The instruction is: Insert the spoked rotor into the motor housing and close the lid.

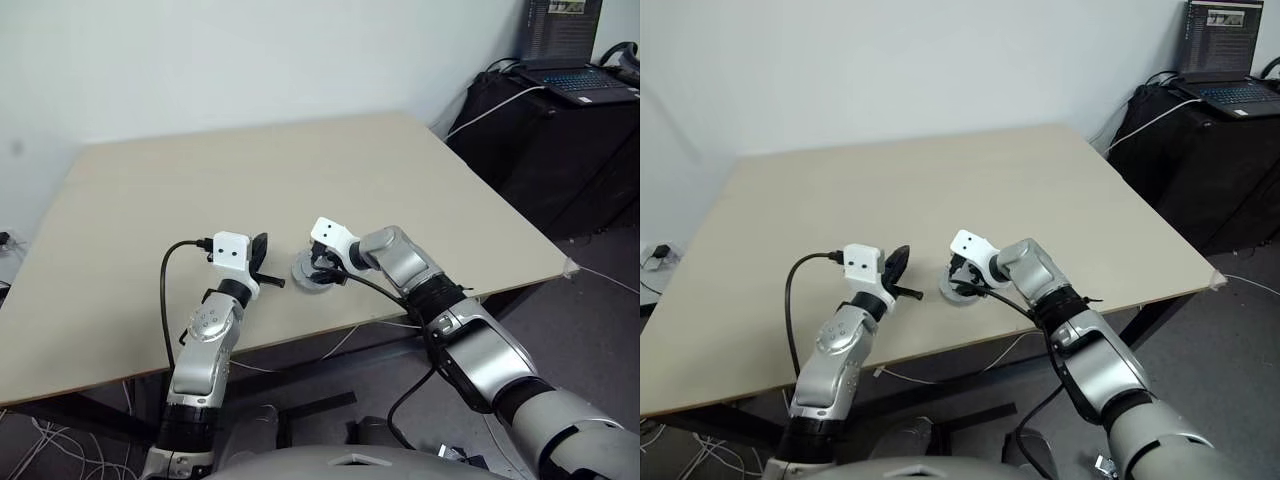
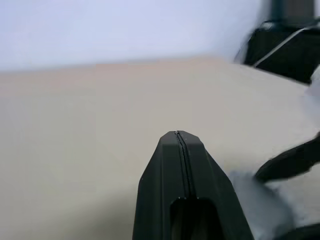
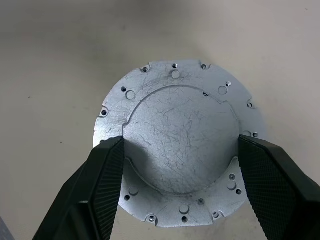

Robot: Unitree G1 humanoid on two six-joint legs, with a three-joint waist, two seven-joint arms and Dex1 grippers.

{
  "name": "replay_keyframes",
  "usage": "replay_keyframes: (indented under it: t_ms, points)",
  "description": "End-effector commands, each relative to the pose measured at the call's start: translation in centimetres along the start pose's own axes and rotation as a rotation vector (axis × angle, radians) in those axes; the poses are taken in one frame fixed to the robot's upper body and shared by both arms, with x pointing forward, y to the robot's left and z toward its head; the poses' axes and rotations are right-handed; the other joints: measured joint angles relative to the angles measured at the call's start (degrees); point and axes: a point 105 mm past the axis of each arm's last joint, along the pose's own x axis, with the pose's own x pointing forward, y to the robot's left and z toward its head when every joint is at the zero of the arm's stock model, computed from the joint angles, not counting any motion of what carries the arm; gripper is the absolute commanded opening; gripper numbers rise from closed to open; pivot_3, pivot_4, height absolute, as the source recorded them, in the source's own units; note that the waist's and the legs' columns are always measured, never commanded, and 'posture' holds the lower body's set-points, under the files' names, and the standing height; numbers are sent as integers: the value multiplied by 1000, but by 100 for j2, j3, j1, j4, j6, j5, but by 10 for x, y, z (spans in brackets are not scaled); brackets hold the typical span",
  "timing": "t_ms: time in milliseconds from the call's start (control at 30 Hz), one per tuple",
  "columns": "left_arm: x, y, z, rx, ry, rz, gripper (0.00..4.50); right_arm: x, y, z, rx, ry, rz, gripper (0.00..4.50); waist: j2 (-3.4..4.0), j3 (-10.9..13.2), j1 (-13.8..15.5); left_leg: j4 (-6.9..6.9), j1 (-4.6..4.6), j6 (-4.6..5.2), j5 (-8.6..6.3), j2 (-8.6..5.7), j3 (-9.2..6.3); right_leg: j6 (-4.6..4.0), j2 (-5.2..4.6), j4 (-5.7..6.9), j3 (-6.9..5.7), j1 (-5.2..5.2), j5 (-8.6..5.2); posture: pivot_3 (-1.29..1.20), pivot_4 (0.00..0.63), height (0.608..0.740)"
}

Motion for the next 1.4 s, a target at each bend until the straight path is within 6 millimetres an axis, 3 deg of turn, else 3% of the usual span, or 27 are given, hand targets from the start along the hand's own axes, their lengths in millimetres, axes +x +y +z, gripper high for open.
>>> replay_keyframes:
  t_ms: [33, 267, 900, 1400]
  points:
    - [9, -4, 11, -31, 4, -58, 0, 0, -3, -23, 46, 79, -14, 3182, -9, 1, 9, 6, -3, 5, 7, 1, 0, 4, 5, 0, 3, 0, 1, 0, 0, 740]
    - [18, -10, 13, -66, 37, -108, 0, -2, -4, -23, 45, 78, -18, 3182, -17, 0, 4, -6, -8, 11, 4, -5, 5, 5, 6, -26, 13, 0, 19, 0, 0, 740]
    - [20, -9, -18, -305, 353, -189, 0, 0, -4, -19, 35, 72, -18, 3182, -19, 0, 2, -6, -8, 10, 5, -7, 5, -6, 1, -35, 22, 0, 15, 0, 0, 740]
    - [28, -11, -30, -328, 391, -114, 0, 0, -3, -18, 30, 70, -16, 3182, -20, -1, 2, -11, -8, 8, 5, -6, 5, -19, -7, -36, 36, -4, 13, 0, 0, 740]
